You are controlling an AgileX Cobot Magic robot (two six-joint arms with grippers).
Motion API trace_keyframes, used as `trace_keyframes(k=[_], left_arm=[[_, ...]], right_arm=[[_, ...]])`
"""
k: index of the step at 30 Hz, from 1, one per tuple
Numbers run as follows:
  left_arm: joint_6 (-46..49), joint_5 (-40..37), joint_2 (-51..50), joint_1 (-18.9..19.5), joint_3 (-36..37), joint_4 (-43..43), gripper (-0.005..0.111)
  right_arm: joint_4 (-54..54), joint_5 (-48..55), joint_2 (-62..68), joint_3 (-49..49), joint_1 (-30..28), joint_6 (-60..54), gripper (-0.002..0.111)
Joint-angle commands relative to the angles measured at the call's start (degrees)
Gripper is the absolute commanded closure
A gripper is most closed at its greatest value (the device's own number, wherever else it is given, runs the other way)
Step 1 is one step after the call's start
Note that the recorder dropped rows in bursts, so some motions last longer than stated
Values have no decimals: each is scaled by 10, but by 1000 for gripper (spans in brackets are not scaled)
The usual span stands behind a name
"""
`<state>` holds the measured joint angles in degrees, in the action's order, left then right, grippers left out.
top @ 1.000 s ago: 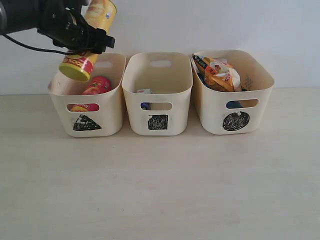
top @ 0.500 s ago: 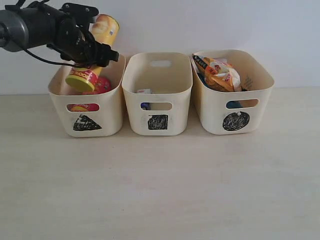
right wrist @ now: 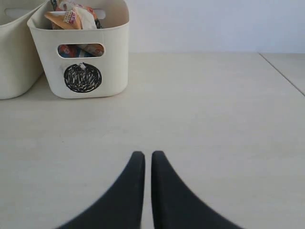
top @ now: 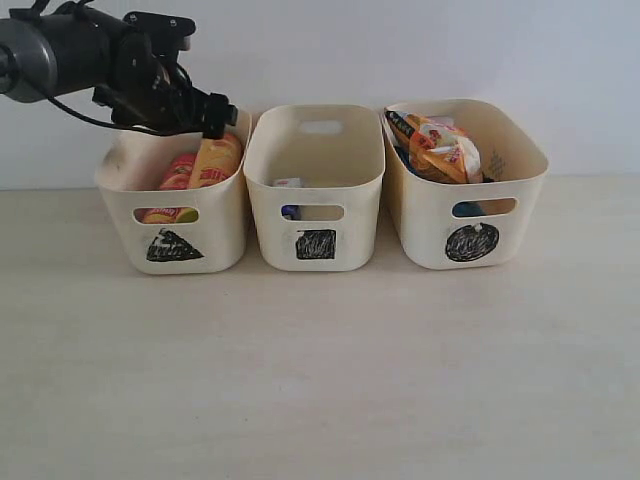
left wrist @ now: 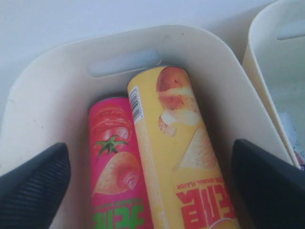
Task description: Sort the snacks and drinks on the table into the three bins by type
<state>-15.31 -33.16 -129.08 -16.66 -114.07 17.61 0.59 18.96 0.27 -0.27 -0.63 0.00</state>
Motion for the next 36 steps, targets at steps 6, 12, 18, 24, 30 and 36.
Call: trace_keyframes(k=[6,12,18,24,30,36], left_arm=[[32,-101,51,1,-3,22,68],[49,-159,87,1,8,34,102],[59,-160,152,1,80,34,102],[60,-141,241,1,190,44,102],[51,-119,349,1,304,40,102],[5,-65,482,1,432,36,102]], right_arm=[[0,-3,-3,3,-4,0,106],[0,-3,-3,3,-4,0,106],[0,-3,-3,3,-4,0,106],[0,-6,-3,3,-4,0,106],[0,-5,-3,3,-4,0,106],[0,-5,-3,3,-4,0,106]])
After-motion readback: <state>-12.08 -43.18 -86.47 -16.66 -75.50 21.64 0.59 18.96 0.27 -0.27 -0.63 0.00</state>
